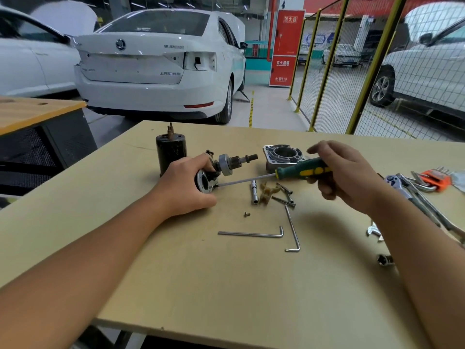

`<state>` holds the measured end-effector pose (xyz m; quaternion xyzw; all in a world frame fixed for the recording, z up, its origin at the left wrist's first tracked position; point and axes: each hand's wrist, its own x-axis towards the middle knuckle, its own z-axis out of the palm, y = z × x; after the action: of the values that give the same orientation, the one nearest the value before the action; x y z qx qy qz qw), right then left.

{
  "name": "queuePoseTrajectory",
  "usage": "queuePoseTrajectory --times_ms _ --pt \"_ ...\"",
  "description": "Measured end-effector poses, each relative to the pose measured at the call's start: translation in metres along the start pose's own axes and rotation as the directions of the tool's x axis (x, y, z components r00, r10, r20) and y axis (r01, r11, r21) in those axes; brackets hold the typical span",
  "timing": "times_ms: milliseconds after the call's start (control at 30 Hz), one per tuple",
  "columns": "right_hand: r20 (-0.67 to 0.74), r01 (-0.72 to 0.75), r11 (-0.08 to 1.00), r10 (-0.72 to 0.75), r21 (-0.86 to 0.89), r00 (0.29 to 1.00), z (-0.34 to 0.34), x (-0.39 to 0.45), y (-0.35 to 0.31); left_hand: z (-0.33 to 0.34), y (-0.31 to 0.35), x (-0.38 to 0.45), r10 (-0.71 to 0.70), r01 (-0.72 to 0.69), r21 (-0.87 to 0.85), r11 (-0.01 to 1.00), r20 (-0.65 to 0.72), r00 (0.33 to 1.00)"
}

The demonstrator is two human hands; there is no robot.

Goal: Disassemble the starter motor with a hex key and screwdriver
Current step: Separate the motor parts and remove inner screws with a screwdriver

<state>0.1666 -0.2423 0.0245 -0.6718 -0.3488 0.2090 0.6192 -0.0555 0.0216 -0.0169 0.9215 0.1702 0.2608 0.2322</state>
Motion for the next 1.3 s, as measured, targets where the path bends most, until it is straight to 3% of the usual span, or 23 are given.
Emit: queuePoseTrajectory --times_ms 133,233,333,400,533,600,767,967,1133,1300 --pt "0.116 0.023 0.986 -0.042 0.165 0.992 -0.006 -0.004 0.0 -0.001 0.002 -0.001 0.001 -0.001 -0.004 1.0 0.004 1.0" --pt "0.11 0.038 0.974 -0.064 0.224 0.992 -0.002 -0.003 0.0 -0.001 0.0 -0.001 -0.003 0.003 -0.008 1.0 0.0 1.0" --pt "0.005 0.034 0.999 -0.034 0.023 0.999 0.003 -0.003 -0.004 -0.001 0.0 0.0 -0.004 0.003 -0.015 1.0 -0.009 1.0" --pt "0.003 0.043 0.999 -0.043 -0.02 0.999 0.0 -0.002 -0.003 -0.001 0.001 0.0 -0.003 0.003 -0.021 1.0 -0.014 1.0" --pt "0.153 0.055 0.984 -0.082 0.171 0.985 -0.006 -0.004 -0.001 -0.001 0.001 0.0 -0.016 0.014 -0.05 0.999 -0.036 0.999" --pt "0.144 0.041 0.979 -0.07 0.198 0.987 -0.003 -0.004 -0.001 -0.001 0.001 0.0 -0.012 0.01 -0.062 0.998 -0.032 0.999" --pt "0.032 0.011 0.998 -0.009 -0.063 0.999 0.0 -0.003 0.0 -0.002 0.002 -0.001 -0.012 0.01 -0.066 0.998 -0.029 0.999" --pt "0.059 0.066 0.979 -0.079 0.191 0.995 0.001 0.0 0.006 -0.001 0.001 -0.001 -0.02 0.018 -0.064 0.998 -0.031 0.999" --pt "0.011 -0.004 0.998 0.004 -0.063 1.0 -0.001 0.001 0.005 -0.003 0.002 -0.002 -0.024 0.022 -0.063 0.998 -0.024 0.999" --pt "0.042 0.072 0.968 -0.084 0.241 0.996 -0.001 0.002 0.007 -0.003 0.003 -0.002 -0.02 0.019 -0.049 0.999 -0.008 1.0"
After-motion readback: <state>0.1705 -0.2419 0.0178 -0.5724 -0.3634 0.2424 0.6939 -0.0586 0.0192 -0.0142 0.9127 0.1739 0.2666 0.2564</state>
